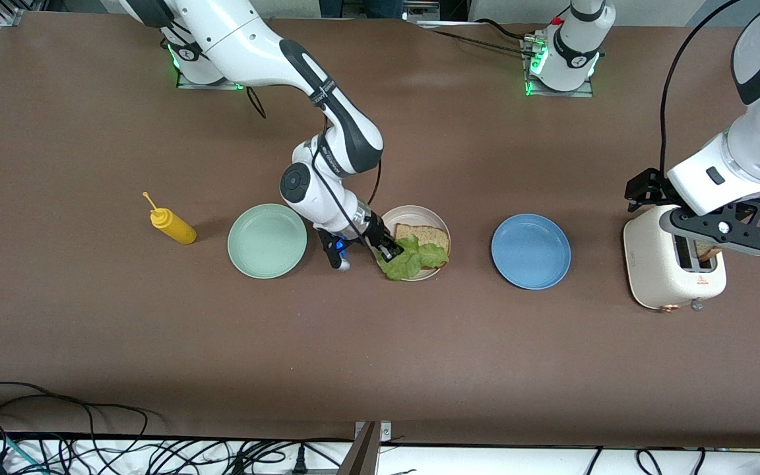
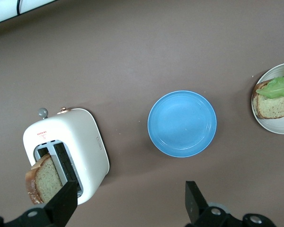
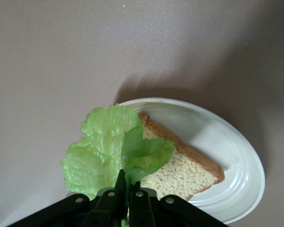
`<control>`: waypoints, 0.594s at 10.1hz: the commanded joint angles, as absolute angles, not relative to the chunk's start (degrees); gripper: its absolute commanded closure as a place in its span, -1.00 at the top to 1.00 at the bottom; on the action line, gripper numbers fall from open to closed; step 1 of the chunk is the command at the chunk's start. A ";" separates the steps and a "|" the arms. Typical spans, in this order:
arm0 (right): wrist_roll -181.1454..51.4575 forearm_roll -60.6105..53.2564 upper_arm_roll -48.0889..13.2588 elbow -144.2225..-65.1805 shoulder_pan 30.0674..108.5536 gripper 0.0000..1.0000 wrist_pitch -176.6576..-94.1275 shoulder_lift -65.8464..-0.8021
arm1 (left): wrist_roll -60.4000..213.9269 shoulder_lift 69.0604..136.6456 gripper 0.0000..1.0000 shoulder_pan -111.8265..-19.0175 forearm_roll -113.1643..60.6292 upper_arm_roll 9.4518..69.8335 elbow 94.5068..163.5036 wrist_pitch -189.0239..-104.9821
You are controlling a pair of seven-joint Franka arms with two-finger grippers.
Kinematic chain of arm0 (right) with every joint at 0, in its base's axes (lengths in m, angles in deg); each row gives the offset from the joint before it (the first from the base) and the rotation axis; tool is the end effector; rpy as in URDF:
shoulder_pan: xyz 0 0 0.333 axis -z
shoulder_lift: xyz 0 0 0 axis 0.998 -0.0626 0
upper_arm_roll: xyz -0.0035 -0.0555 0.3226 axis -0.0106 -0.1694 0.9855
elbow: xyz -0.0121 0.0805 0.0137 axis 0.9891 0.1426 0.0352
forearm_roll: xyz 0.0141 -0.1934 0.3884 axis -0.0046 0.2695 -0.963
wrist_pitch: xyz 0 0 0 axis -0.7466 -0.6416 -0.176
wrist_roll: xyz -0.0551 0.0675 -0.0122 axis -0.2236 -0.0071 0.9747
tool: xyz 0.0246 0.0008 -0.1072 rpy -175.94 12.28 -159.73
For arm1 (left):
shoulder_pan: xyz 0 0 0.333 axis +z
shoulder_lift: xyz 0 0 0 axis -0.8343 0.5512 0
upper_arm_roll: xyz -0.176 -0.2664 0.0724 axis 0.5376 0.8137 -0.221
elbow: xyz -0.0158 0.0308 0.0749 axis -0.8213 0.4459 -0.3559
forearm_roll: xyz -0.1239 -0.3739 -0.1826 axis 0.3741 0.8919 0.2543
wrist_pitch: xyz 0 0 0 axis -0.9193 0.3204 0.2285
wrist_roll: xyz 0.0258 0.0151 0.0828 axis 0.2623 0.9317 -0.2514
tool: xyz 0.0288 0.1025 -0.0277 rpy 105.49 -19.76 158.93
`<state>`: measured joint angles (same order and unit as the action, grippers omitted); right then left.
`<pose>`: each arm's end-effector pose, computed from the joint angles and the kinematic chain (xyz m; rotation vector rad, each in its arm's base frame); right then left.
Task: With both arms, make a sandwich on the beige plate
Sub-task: 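Lower the lettuce onto the bread and open the right gripper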
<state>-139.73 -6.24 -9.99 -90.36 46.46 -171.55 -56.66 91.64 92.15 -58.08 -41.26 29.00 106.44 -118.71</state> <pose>0.5994 0.5099 0.1999 -2.2481 1.3162 0.2491 0.6690 -0.0838 0.5832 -3.0343 0.4637 0.0840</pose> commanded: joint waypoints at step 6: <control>-138.78 -6.91 -9.86 -92.16 45.89 -0.49 -173.14 -56.70 | 91.39 92.26 1.00 -58.04 -39.92 28.96 105.58 -118.17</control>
